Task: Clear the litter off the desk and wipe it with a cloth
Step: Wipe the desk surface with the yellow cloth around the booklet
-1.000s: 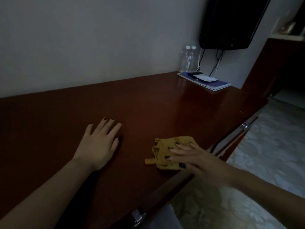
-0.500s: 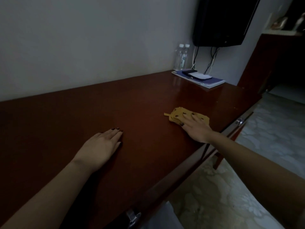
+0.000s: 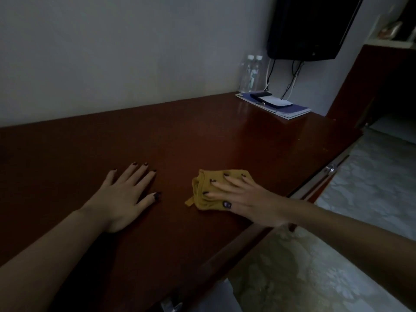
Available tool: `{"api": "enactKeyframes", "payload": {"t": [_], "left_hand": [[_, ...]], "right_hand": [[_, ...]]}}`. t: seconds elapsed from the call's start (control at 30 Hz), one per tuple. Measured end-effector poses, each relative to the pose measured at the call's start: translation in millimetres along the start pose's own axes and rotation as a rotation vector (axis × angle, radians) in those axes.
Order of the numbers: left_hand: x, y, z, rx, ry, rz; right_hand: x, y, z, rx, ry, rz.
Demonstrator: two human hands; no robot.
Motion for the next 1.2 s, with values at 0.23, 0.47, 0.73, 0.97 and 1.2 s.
{"api": "enactKeyframes", "payload": {"t": [0.23,0.47,0.73,0.97,1.2], "left_hand": [[-6,2,-1,0.155,0.025,-0.158],[-9,5,2,0.205,0.048,-0.263],[-5,1,3,0.196,0.049,-0.292],[-4,3,2,0.191,0.024,-0.258],[-8,9,4,0.159,0.007,-0.206]], "right_hand": [[49,-45,123,0.103,0.263,0.007],[60,-64,179,0.201,0.579,0.077],[21,-41,119,0.036,0.213,-0.041],[-40,-5,45,-0.043,-0.146,-0.145],[-42,-14,66,-0.045,-0.126,-0.058]]}}
Point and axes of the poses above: each hand's wrist, its own z-axis towards the middle knuckle, its own y-axis out of the palm, x = y × z, the point moved 5 cm from there along z, towards the middle knuckle, and after that the axes turned 13 degrees about y, right-handed, at the moved point
